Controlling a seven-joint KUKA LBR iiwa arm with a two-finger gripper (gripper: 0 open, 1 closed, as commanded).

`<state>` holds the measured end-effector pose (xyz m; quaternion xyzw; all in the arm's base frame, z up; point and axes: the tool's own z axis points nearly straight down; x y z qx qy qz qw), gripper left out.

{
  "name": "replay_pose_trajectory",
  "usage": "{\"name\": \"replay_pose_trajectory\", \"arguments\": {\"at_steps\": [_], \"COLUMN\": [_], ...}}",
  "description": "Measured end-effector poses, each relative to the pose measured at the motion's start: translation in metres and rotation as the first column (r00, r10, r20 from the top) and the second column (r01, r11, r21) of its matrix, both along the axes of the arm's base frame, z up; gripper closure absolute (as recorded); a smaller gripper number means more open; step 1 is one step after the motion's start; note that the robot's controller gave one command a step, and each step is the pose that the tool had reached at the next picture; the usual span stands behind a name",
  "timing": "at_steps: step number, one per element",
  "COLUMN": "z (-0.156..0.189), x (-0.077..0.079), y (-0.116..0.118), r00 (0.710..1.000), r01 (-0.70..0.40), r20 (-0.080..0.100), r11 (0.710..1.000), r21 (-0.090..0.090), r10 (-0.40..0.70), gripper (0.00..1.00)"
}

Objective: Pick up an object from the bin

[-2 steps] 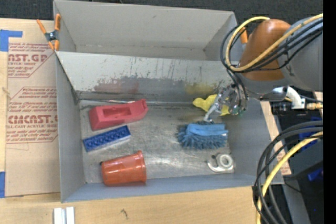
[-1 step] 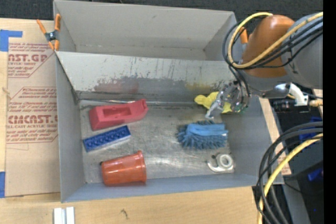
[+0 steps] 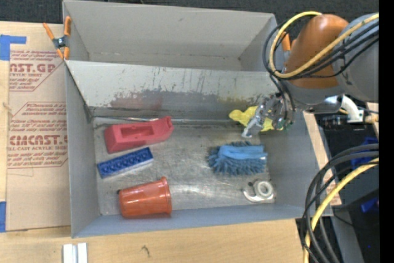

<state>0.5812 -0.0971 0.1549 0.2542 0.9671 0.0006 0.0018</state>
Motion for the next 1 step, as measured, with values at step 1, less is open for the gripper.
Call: {"name": "replay_pose_trajectory", "arguments": {"at_steps": [1], "z": [0.0091], "x": [-0.0004], "y": [0.0002], "r00": [1.000], "r01": [0.000], "r20": [-0.003], "r11": [1.000], "r21": [0.000], "r10": [0.000], "gripper": [1.00]}}
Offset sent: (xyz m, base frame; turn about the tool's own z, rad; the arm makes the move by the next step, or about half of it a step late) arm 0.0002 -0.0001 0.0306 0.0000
